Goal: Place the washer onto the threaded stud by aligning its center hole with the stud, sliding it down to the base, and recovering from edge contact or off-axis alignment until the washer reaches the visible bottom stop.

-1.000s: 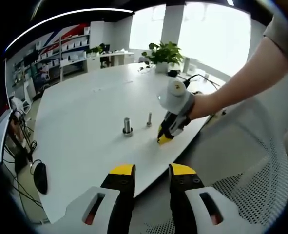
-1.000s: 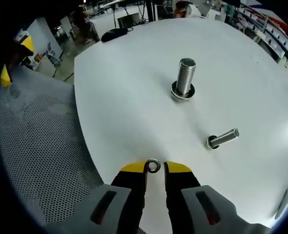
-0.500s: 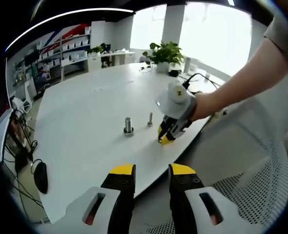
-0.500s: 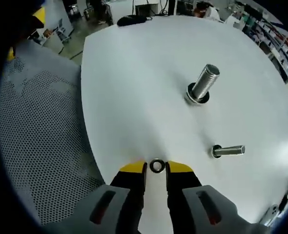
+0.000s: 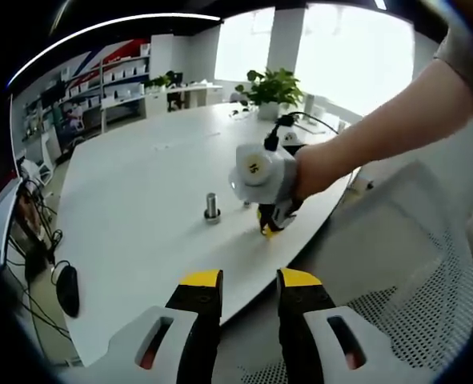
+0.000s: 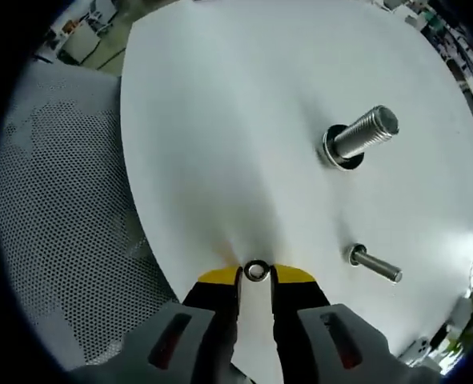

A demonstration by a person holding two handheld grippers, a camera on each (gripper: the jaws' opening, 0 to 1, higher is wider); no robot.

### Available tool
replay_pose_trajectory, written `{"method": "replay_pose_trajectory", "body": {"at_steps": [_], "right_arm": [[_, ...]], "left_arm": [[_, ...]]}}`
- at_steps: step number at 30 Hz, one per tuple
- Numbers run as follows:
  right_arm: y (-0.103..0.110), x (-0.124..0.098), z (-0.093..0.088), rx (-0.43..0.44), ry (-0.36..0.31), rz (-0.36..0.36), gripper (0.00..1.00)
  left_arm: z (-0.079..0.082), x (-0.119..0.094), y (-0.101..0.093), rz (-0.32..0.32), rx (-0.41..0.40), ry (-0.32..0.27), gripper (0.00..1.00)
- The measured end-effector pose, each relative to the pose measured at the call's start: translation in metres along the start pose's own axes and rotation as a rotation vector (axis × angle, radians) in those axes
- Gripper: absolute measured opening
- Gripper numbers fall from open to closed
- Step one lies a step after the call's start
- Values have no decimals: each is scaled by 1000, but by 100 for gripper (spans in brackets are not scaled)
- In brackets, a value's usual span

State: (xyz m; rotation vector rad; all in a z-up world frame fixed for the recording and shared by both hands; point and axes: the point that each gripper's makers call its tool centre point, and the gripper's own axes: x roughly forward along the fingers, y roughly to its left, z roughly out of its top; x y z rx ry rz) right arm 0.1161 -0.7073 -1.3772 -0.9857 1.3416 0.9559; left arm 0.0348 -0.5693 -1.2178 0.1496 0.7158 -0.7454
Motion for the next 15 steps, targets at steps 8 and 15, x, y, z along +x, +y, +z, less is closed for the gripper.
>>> {"method": "replay_pose_trajectory", "body": {"at_steps": [8,15], "right_arm": [[-3,1,0,33,108,-5,14],[-3,-1,-2,119,-128,-14,14]], "left_arm": [[0,0,0,-2,2,3,25],[1,0,0,3,1,-5,25]]}}
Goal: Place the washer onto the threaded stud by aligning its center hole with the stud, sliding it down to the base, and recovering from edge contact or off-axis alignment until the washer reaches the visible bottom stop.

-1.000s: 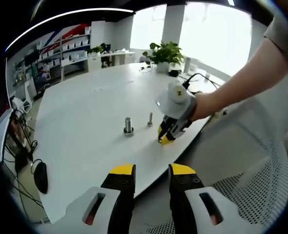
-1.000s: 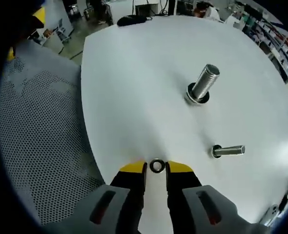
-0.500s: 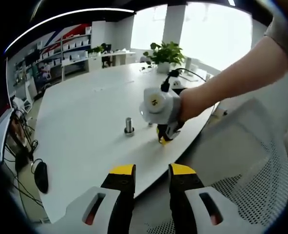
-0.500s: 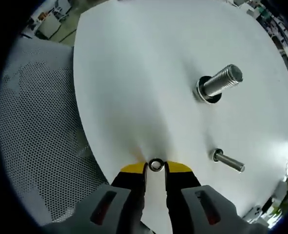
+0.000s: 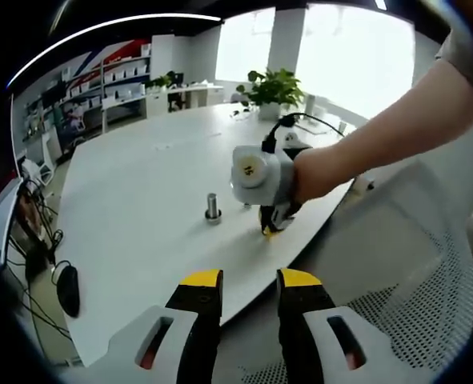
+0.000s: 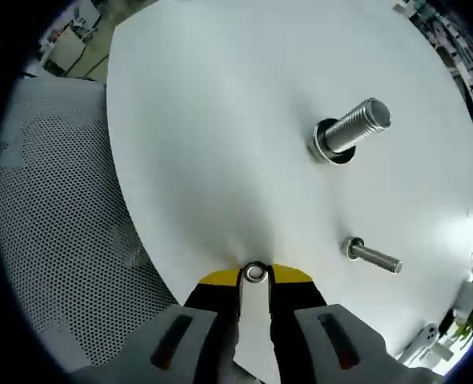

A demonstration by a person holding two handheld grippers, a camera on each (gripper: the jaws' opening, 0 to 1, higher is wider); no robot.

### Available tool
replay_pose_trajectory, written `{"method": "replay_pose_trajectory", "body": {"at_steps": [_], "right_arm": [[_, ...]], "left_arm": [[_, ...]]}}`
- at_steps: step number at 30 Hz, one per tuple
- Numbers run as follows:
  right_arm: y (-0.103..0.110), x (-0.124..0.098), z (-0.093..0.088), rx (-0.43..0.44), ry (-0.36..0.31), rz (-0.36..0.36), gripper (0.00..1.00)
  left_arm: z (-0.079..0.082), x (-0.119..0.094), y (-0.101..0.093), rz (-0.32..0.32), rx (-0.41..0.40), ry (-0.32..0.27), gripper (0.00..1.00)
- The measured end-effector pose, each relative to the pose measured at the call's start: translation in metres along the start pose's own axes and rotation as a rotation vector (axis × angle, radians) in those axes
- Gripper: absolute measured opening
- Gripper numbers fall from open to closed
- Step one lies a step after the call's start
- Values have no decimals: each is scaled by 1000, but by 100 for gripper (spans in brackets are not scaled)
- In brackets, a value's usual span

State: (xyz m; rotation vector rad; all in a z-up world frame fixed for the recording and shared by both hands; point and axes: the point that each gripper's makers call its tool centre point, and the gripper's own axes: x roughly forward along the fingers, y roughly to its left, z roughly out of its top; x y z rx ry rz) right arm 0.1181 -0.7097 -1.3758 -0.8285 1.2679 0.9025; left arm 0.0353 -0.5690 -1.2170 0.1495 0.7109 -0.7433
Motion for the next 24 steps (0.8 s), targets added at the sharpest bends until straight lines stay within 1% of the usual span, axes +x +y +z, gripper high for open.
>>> {"method": "replay_pose_trajectory", "body": {"at_steps": [1,2,3,4,5,9,12,15,18,22,24], "right_arm": [[-1,0,-1,50,-33,16,14],[0,-1,0,56,-64,27,13],[-1,-1,1,82,-114,28,13],[-1,-2,0,111,-141,26,13],[-1,-2,-1,118,-172,13,13],[2,-3,-3,90,-195,-20,13],[1,-3,-1,110,-202,-22,13],[0,-2,-1,113,-211,-22,13],[-3,-3,-5,119,-202,-29,13],[-10,-12,-7,139,-210,-38,13],[-16,-20,-7,162,-227,-48,13]], "left_arm": [[0,0,0,-1,1,1,25],[0,0,-1,-2,1,2,25],[-1,0,-1,-3,3,4,25],[-1,0,-1,-4,3,5,25],[-1,0,-1,-5,4,7,25],[-1,0,-1,-3,2,7,25],[-2,0,-1,-3,2,9,25],[-3,0,-1,-2,1,13,25],[-3,0,-1,-1,1,12,25],[-2,0,-1,1,0,8,25],[-1,-1,0,5,-1,3,25]]}}
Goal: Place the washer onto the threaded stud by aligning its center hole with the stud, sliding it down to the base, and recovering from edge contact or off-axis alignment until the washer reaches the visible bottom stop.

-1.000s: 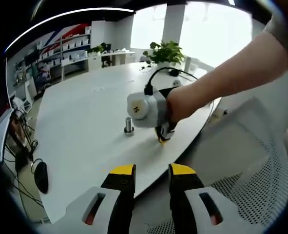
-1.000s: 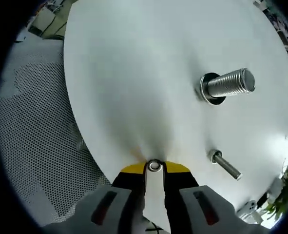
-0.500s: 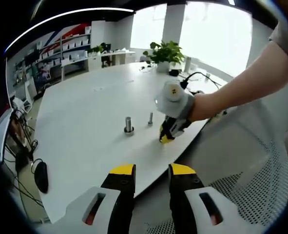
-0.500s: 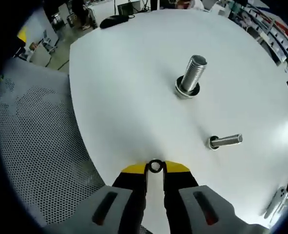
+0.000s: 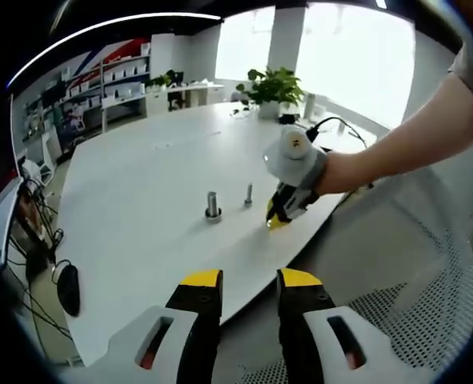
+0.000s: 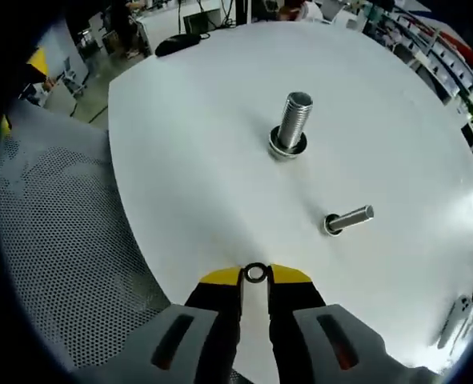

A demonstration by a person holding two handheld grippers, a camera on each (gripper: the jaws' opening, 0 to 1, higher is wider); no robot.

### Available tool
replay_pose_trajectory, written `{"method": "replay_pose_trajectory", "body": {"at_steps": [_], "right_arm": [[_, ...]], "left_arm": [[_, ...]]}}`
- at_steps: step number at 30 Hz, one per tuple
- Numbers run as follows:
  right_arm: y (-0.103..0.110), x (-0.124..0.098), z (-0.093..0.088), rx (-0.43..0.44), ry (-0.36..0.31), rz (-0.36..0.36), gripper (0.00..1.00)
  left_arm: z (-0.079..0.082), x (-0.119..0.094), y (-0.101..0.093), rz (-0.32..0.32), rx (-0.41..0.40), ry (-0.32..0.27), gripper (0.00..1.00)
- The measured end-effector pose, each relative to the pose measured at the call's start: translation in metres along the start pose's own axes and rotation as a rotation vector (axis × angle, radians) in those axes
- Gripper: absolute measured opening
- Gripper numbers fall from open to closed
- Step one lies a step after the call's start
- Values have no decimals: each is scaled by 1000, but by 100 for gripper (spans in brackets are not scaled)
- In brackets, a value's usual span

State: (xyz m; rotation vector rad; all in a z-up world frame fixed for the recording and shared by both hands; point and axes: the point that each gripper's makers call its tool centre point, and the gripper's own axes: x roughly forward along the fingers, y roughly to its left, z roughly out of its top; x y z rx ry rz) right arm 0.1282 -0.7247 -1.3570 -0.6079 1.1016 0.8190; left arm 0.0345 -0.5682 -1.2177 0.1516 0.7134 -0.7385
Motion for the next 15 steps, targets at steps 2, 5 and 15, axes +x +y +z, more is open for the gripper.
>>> {"method": "replay_pose_trajectory", "body": {"at_steps": [2,5,15], "right_arm": [[-5,-6,2,11,-10,-7,13],[-14,-11,5,15,-22,-23,13],[-42,-35,22,23,-82,-95,13]], "left_arm": [[0,0,0,2,-2,-2,25],[0,0,0,2,0,1,25],[1,0,0,-1,3,-3,25]]}}
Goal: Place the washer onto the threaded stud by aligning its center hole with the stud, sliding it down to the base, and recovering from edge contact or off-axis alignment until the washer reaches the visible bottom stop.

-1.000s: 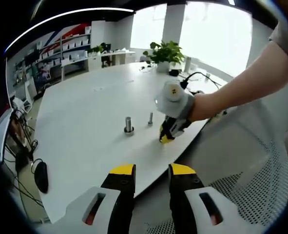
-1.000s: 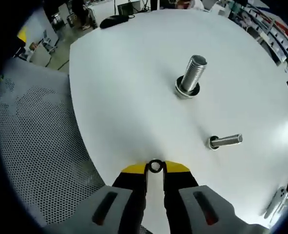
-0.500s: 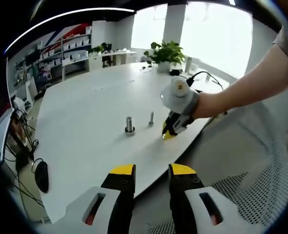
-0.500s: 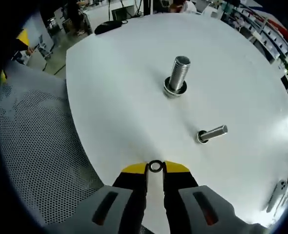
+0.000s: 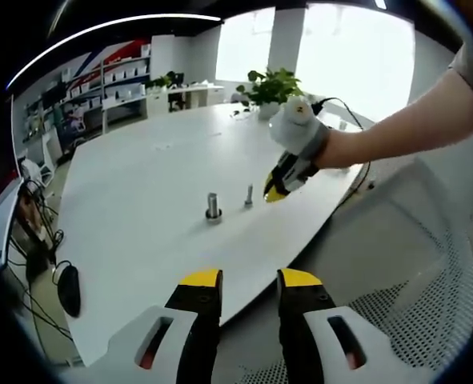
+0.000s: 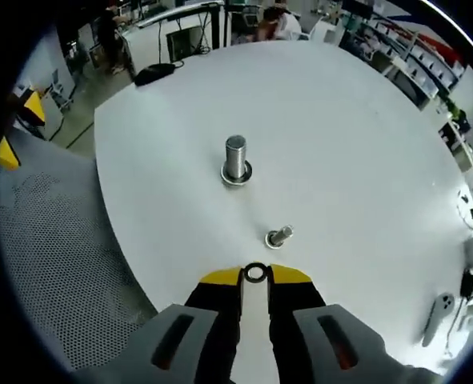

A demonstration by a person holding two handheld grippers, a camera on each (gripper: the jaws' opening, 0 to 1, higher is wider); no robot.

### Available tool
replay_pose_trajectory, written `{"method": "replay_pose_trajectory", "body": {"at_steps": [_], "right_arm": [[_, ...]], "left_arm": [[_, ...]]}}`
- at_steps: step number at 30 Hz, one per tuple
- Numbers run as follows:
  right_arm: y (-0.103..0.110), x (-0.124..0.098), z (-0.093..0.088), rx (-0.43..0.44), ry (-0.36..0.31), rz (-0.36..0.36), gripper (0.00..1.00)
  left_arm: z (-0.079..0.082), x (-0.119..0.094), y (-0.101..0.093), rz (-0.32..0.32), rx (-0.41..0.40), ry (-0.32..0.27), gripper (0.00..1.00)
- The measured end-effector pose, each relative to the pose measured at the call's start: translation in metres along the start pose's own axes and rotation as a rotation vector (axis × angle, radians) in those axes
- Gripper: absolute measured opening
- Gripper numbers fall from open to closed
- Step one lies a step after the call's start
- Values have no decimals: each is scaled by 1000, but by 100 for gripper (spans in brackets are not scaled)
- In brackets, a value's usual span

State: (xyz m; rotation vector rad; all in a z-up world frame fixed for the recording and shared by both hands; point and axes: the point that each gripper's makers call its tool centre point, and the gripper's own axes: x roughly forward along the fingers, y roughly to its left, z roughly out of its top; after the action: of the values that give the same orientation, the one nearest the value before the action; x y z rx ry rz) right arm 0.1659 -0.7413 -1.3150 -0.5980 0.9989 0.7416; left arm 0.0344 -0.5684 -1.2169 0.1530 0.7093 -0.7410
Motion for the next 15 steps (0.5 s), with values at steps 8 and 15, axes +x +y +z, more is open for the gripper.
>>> {"method": "replay_pose_trajectory", "body": {"at_steps": [8,15], "right_arm": [[-16,-8,19,-30,-49,-39,13],[-18,-1,27,-62,-47,-37,13]], "left_arm": [[0,0,0,2,0,1,25],[-1,0,0,1,-1,4,25]]}}
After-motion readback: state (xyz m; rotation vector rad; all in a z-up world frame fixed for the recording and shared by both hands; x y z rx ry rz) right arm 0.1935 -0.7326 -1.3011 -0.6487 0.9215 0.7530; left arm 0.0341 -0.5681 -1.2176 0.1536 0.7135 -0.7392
